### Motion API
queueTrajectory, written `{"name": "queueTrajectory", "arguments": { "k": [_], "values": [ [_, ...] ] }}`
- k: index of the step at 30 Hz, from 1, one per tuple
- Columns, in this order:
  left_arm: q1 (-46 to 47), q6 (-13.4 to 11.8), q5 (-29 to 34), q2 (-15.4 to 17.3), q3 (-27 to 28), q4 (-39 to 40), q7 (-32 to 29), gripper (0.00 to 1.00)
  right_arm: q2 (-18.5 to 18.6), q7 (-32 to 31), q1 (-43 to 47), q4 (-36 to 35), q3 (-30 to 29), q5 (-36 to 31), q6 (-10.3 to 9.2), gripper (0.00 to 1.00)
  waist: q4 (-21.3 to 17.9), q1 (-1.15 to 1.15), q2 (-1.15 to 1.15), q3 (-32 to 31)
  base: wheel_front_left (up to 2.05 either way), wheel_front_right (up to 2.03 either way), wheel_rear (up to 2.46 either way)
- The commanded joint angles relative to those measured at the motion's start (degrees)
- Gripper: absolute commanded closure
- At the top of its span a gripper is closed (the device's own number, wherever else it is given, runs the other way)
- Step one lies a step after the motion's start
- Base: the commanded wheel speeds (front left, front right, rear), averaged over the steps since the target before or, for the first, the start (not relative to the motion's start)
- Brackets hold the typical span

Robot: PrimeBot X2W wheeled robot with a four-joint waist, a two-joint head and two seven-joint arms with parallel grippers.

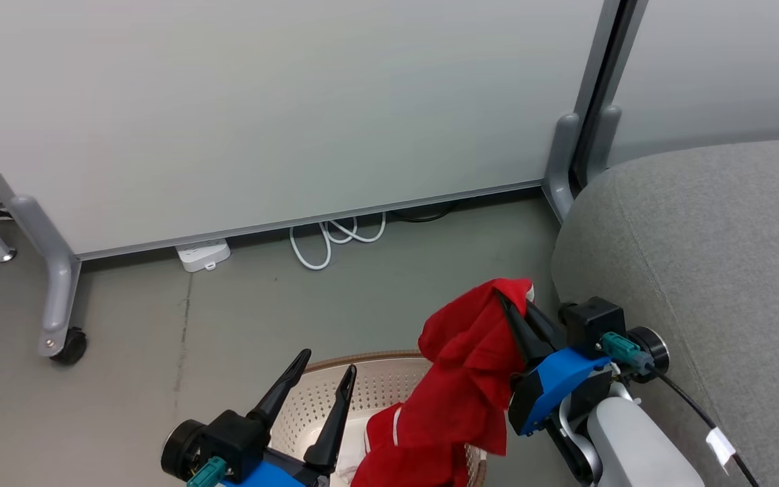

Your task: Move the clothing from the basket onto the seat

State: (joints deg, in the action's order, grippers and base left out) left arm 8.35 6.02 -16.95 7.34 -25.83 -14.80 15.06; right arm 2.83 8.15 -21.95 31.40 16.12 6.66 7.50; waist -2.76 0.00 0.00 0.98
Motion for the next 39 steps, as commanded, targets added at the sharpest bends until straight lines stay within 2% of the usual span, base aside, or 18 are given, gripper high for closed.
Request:
{"name": "queueTrajectory", "arguments": {
  "k": [1, 14, 15, 25, 31, 39],
  "values": [
    [-0.58, 0.24, 0.49, 0.1, 0.63, -0.09, 0.17, 0.0, 0.1, 0.63, -0.68, -0.14, -0.31, 0.5, -0.02, 1.0, -1.85, 0.0, 0.0, 0.43, 0.0, 0.0, 0.0],
    [-0.24, 1.07, 2.43, -0.7, 3.17, -0.78, 0.18, 0.0, 0.07, 1.6, -1.47, 0.57, -2.08, 0.24, -0.02, 1.0, -14.55, 0.0, 0.0, 1.16, 0.0, 0.0, 0.0],
    [-0.24, 1.07, 2.43, -0.7, 3.17, -0.78, 0.18, 0.0, 0.07, 1.6, -1.47, 0.57, -2.08, 0.24, -0.02, 1.0, -14.55, 0.0, 0.0, 1.16, 0.0, 0.0, 0.0],
    [-0.45, 1.31, 3.37, -1.22, 4.67, -0.7, 0.17, 0.0, 0.07, 1.58, -0.81, 0.82, -3.89, -0.86, -0.02, 1.0, -23.43, 0.0, 0.0, 1.78, 0.0, 0.0, 0.0],
    [-1.05, 1.43, 3.74, -1.37, 4.76, -0.91, 0.17, 0.0, 0.07, 1.33, -0.73, 0.7, -3.2, -0.89, -0.02, 1.0, -26.47, 0.0, 0.0, 1.77, 0.0, 0.0, 0.0],
    [-1.25, 1.47, 4.04, -1.61, 4.43, -0.93, 0.17, 0.0, 0.07, 1.45, -0.77, 0.49, -5.06, -1.3, -0.02, 1.0, -25.91, 0.0, 0.0, 2.18, 0.0, 0.0, 0.0]
  ]
}}
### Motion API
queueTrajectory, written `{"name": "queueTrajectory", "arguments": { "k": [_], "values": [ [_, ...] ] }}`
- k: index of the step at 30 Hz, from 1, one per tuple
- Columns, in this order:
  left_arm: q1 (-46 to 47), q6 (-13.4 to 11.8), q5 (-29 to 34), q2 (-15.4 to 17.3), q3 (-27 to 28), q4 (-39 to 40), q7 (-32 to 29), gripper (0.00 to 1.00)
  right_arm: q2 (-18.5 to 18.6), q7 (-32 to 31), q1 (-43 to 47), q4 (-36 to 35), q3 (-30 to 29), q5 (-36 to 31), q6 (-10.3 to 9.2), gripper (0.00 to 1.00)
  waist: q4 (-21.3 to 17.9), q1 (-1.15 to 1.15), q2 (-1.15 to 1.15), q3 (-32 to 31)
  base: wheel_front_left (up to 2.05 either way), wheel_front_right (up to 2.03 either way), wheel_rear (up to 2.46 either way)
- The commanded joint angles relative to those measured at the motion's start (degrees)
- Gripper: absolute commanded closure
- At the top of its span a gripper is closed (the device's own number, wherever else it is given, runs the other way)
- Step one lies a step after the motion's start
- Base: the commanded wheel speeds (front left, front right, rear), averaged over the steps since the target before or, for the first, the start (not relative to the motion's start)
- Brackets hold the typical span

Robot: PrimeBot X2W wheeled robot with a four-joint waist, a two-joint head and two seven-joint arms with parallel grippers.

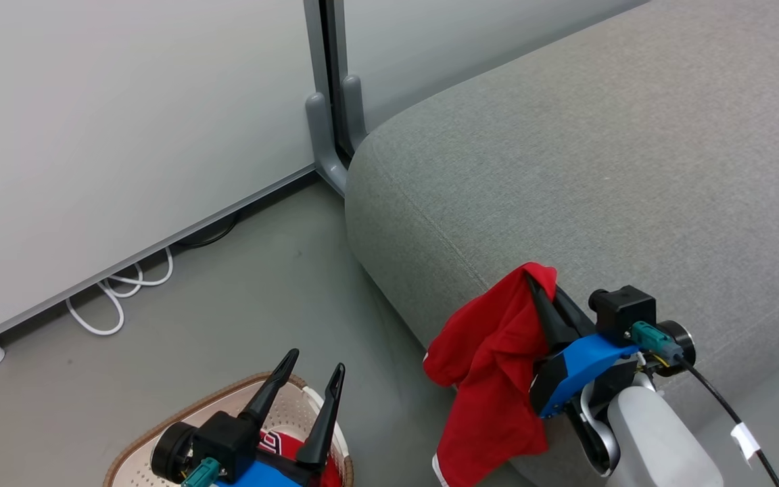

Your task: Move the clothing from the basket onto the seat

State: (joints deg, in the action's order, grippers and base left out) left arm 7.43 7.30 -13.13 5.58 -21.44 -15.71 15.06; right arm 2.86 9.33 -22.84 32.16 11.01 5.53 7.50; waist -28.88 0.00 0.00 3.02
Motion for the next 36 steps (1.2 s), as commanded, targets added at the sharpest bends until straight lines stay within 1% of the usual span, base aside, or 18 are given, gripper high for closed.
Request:
{"name": "queueTrajectory", "arguments": {
  "k": [1, 5, 7, 11, 14, 18, 24, 27, 30, 36],
  "values": [
    [-0.1, 0.19, 0.18, 0.14, -0.11, -0.05, 0.17, 0.0, 0.04, 0.3, -0.15, -0.23, -0.34, -0.04, -0.02, 1.0, 0.56, 0.0, 0.0, 0.39, 0.0, 0.0, 0.0],
    [1.0, 0.2, 0.39, 0.01, 0.37, 0.36, 0.17, 0.0, 0.06, 0.3, -2.58, 0.26, -2.57, 1.8, -0.02, 1.0, 2.14, 0.0, 0.0, 1.86, 0.0, 0.0, 0.0],
    [1.64, 0.2, 0.77, 0.25, 0.24, 0.76, 0.17, 0.0, 0.07, -0.33, -5.19, 0.73, -4.76, 2.18, -0.02, 1.0, 2.76, 0.0, 0.0, 3.26, 0.0, 0.0, 0.0],
    [4.04, 0.21, 1.33, 1.65, -0.39, 1.66, 0.17, 0.0, 0.01, -2.31, -13.55, 0.95, -10.92, -0.24, -0.02, 1.0, 4.18, 0.0, 0.0, 7.85, 0.0, 0.0, 0.0],
    [6.77, 0.21, 1.95, 2.91, -1.34, 2.39, 0.17, 0.0, 0.42, -4.53, -21.19, 0.43, -17.48, -3.21, -0.02, 1.0, 5.68, 0.0, 0.0, 12.56, 0.0, 0.0, 0.0],
    [11.11, 0.21, 2.39, 4.58, -3.19, 3.62, 0.18, 0.0, 4.09, -7.29, -31.09, -0.36, -25.36, -6.42, -0.02, 1.0, 8.36, 0.0, 0.0, 18.87, 0.0, 0.0, 0.0],
    [17.55, 0.21, 3.0, 6.35, -4.37, 5.8, 0.18, 0.0, 12.61, -9.54, -41.44, -1.73, -34.38, -9.75, -0.02, 1.0, 12.86, 0.0, 0.0, 27.31, 0.0, 0.0, 0.0],
    [19.83, 0.22, 3.33, 6.93, -4.06, 7.1, 0.14, 0.0, 14.84, -10.27, -43.44, -1.3, -38.82, -10.07, -0.01, 1.0, 14.52, 0.0, 0.0, 30.95, 0.0, 0.0, 0.0],
    [22.07, 0.21, 3.79, 7.76, -3.73, 8.4, 0.01, 0.0, 16.11, -9.65, -42.87, 0.51, -42.18, -10.59, -0.02, 1.0, 15.61, 0.0, 0.0, 33.92, 0.0, 0.0, 0.0],
    [24.62, 0.2, 4.23, 8.92, -3.58, 9.9, -0.2, 0.0, 15.0, -6.56, -39.38, 7.21, -47.29, -13.16, -0.02, 1.0, 16.51, 0.0, 0.0, 37.21, 0.0, 0.0, 0.0]
  ]
}}
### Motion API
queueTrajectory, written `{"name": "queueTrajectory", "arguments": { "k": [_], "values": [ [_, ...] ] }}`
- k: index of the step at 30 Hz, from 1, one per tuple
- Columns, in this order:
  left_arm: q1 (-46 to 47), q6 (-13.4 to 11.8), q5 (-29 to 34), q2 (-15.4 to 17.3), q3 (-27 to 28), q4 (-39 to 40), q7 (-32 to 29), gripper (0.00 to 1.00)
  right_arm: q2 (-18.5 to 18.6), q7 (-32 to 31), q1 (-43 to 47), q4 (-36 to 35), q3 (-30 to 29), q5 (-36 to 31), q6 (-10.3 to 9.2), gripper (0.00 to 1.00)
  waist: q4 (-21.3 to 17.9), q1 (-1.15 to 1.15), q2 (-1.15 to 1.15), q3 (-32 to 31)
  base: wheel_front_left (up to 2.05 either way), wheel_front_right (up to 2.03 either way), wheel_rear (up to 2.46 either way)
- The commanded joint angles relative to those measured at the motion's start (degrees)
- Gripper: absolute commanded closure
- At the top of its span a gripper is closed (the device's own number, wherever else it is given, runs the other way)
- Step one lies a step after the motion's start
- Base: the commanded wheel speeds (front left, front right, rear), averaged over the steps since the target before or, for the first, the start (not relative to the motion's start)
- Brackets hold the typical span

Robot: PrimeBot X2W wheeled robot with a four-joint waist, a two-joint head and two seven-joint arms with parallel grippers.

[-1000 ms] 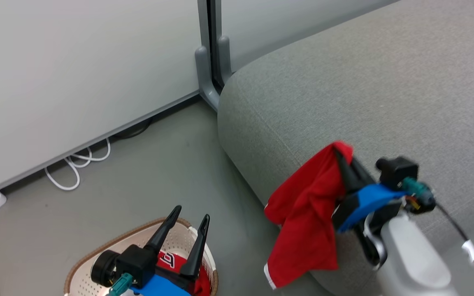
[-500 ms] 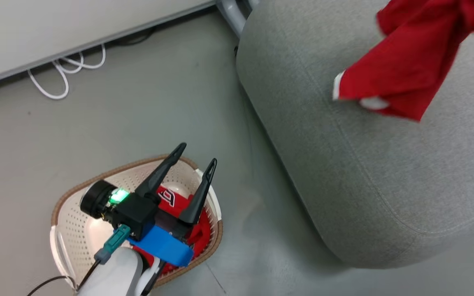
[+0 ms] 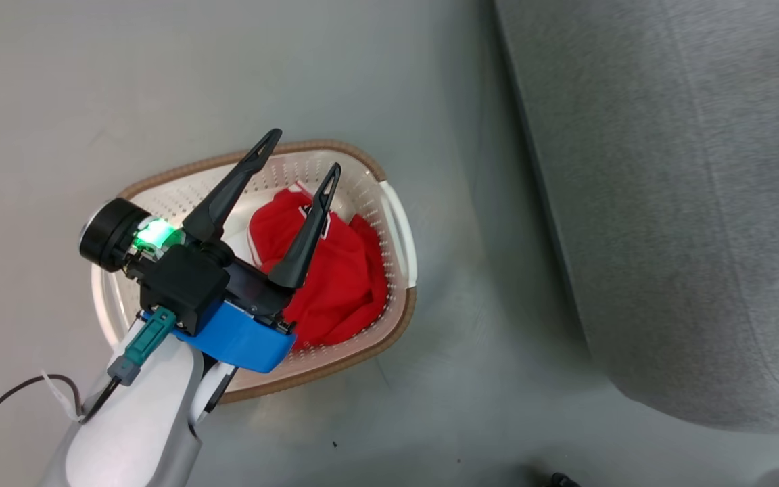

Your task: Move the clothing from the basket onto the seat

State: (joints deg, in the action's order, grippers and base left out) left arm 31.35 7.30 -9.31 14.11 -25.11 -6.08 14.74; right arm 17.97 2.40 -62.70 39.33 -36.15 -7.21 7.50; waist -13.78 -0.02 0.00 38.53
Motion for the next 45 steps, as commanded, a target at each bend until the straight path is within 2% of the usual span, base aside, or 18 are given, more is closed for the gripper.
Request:
{"name": "queueTrajectory", "arguments": {
  "k": [1, 10, 11, 12, 13, 14, 18, 23, 29, 35, 39, 45],
  "values": [
    [0.89, 0.18, 0.39, 0.36, 0.0, 0.33, 0.13, 0.0, -0.52, 1.0, 0.98, 1.34, -0.99, -0.53, -0.02, 1.0, 1.55, 0.02, 0.0, 1.94, 0.0, 0.0, 0.0],
    [0.23, 0.11, -0.76, -1.29, -1.06, -2.46, 0.48, 0.0, -0.35, 5.92, 4.76, 9.78, -5.18, -4.45, -0.02, 1.0, 2.92, 0.02, 0.0, -1.29, 0.0, 0.0, 0.0],
    [-0.15, 0.03, -0.98, -1.51, -0.95, -2.81, 0.52, 0.0, -0.33, 6.22, 4.96, 10.34, -5.23, -4.7, -0.02, 0.81, 3.01, 0.02, 0.0, -2.0, 0.0, 0.0, 0.0],
    [-0.66, -0.05, -1.29, -1.78, -0.82, -3.26, 0.51, 0.0, -0.13, 6.37, 5.29, 10.91, -5.07, -5.14, -0.02, 0.57, 3.08, 0.02, 0.0, -2.86, 0.0, 0.0, 0.0],
    [-1.05, -0.03, -1.5, -1.99, -0.77, -3.72, 0.46, 0.0, 0.35, 6.52, 5.61, 11.3, -4.71, -5.41, -0.02, 0.21, 3.19, 0.02, 0.0, -3.68, 0.0, 0.0, 0.0],
    [-1.45, -0.03, -1.76, -2.33, -0.65, -4.05, 0.49, 0.0, 0.55, 6.81, 5.94, 11.71, -4.54, -5.32, -0.02, 0.0, 3.34, 0.02, 0.0, -4.73, 0.0, 0.0, 0.0],
    [-3.36, -0.03, -2.7, -3.41, -0.04, -5.09, 0.51, 0.0, 0.49, 6.39, 7.73, 13.01, -3.05, -4.47, -0.02, 0.0, 3.86, 0.02, 0.0, -8.1, 0.0, 0.0, 0.0],
    [-7.08, 0.01, -3.7, -5.48, 1.19, -7.61, 0.52, 0.0, 0.41, 8.21, 13.45, 11.38, 0.51, -3.9, -0.02, 0.0, 5.41, 0.02, 0.0, -15.5, 0.0, 0.0, 0.0],
    [-12.95, -0.14, -4.71, -7.91, 4.39, -10.07, 0.49, 0.0, -3.96, 9.59, 23.07, 5.76, 4.79, -1.18, -0.02, 0.0, 7.5, 0.02, 0.0, -24.4, 0.0, 0.0, 0.0],
    [-17.84, -0.31, -4.87, -9.48, 7.29, -11.87, 0.49, 0.0, -8.56, 7.7, 34.61, -5.29, 9.84, 0.88, -0.02, 0.0, 10.55, 0.02, 0.0, -30.45, 0.0, 0.0, 0.0],
    [-19.7, -0.51, -4.18, -9.67, 9.88, -12.1, 0.49, 0.0, -11.53, 5.78, 41.55, -15.37, 14.31, 1.27, -0.02, 0.0, 12.3, 0.02, 0.0, -31.45, 0.0, 0.0, 0.0],
    [-21.92, -0.82, -3.86, -9.96, 14.46, -12.33, 0.49, 0.0, -13.84, 2.66, 51.27, -27.09, 20.5, 2.1, -0.02, 0.0, 14.68, 0.02, 0.0, -33.43, 0.0, 0.0, 0.0]
  ]
}}
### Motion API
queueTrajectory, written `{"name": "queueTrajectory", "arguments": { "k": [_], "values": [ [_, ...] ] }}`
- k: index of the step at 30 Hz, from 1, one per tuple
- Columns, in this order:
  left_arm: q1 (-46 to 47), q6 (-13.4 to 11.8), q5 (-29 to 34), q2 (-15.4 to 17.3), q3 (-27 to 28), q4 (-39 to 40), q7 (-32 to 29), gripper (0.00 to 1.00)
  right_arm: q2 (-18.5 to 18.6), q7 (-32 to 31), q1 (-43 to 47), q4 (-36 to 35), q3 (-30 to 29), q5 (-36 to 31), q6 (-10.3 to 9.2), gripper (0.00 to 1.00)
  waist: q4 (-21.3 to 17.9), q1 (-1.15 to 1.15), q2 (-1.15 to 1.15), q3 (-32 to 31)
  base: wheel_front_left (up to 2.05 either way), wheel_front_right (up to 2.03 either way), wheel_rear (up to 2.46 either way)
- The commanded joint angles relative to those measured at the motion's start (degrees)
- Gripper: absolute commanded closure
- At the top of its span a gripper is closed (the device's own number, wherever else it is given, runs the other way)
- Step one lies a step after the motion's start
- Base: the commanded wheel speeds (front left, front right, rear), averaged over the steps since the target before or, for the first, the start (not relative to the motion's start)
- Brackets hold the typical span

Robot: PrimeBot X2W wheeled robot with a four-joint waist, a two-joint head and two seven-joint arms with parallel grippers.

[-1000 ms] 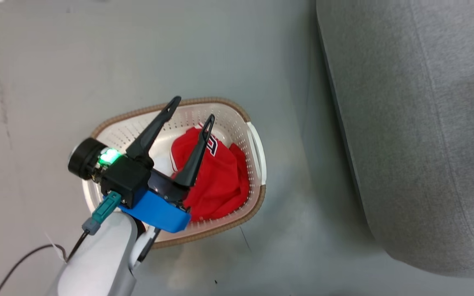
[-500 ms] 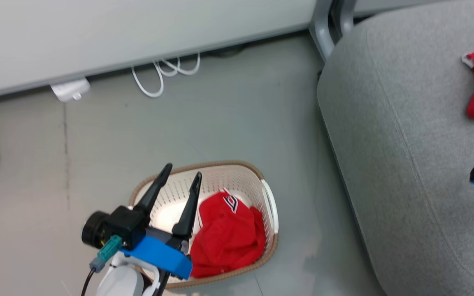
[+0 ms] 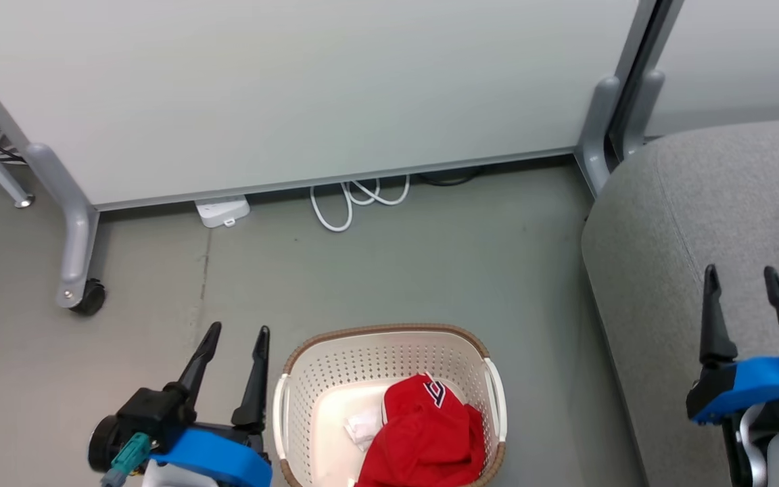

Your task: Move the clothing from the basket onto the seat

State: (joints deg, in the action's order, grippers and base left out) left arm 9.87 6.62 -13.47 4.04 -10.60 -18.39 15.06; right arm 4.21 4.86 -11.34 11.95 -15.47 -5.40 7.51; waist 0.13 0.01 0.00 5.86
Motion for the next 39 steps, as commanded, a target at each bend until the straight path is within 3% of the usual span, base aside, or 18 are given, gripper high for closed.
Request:
{"name": "queueTrajectory", "arguments": {
  "k": [1, 8, 16, 31, 39],
  "values": [
    [-0.94, -0.3, 0.4, 0.08, 0.8, 0.03, 0.17, 0.0, -0.45, -0.3, 1.25, -1.23, 0.56, 0.52, -0.03, 0.0, 1.05, -0.01, 0.0, -1.1, 0.0, 0.0, 0.0],
    [-3.2, -0.22, 1.51, 0.09, 4.54, 0.05, 0.18, 0.0, -1.24, -2.38, 8.59, -8.61, 4.99, 1.21, -0.04, 0.0, 3.2, -0.01, 0.0, -2.97, 0.0, 0.0, 0.0],
    [-3.86, 0.16, 2.1, -0.04, 7.0, 0.49, 0.17, 0.0, -1.37, -3.23, 12.74, -11.57, 7.0, 4.36, -0.04, 0.0, 4.2, -0.01, 0.0, -3.83, 0.0, 0.0, 0.0],
    [-3.97, 0.59, 2.58, -0.41, 7.56, 1.09, 0.17, 0.0, -1.38, -3.06, 11.54, -11.76, 7.53, 4.57, -0.04, 0.0, 3.68, -0.01, 0.0, -3.37, 0.0, 0.0, 0.0],
    [-1.89, 0.77, 3.06, -0.55, 6.84, 1.22, 0.17, 0.0, -1.38, -2.54, 8.17, -13.05, 7.98, 4.78, -0.03, 0.0, 2.96, -0.01, 0.0, 1.97, 0.0, 0.0, 0.0]
  ]
}}
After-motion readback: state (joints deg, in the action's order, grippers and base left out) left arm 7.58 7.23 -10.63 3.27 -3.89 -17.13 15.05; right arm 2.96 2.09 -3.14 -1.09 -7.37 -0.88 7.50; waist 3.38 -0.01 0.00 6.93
